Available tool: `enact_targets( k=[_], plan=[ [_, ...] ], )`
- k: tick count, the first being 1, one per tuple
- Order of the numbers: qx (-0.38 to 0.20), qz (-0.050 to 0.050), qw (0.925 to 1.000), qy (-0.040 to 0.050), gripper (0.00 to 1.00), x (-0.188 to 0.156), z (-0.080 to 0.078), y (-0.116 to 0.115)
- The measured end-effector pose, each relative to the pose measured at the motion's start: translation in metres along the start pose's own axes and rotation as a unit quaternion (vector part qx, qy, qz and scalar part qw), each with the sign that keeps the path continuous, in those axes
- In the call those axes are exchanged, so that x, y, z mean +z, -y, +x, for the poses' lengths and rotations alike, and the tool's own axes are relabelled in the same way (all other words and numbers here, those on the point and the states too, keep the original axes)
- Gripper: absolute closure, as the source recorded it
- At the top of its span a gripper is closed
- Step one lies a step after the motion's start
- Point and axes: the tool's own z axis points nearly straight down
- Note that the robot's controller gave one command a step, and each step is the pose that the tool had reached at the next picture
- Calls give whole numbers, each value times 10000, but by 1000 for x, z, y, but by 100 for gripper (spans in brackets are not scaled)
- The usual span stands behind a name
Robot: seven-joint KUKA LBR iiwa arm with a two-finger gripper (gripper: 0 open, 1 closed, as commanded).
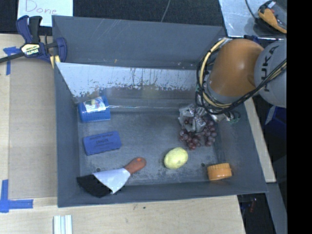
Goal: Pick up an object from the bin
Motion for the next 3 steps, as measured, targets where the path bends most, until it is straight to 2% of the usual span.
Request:
enact_targets(
  k=[1,2,3],
  plan=[
    [-118,-1,9999,-4,100,-6,4,-2],
    [-128,-29,9999,-38,100,-30,4,-1],
    [-1634,-2,9866,4,100,1,-9,9]
  ],
)
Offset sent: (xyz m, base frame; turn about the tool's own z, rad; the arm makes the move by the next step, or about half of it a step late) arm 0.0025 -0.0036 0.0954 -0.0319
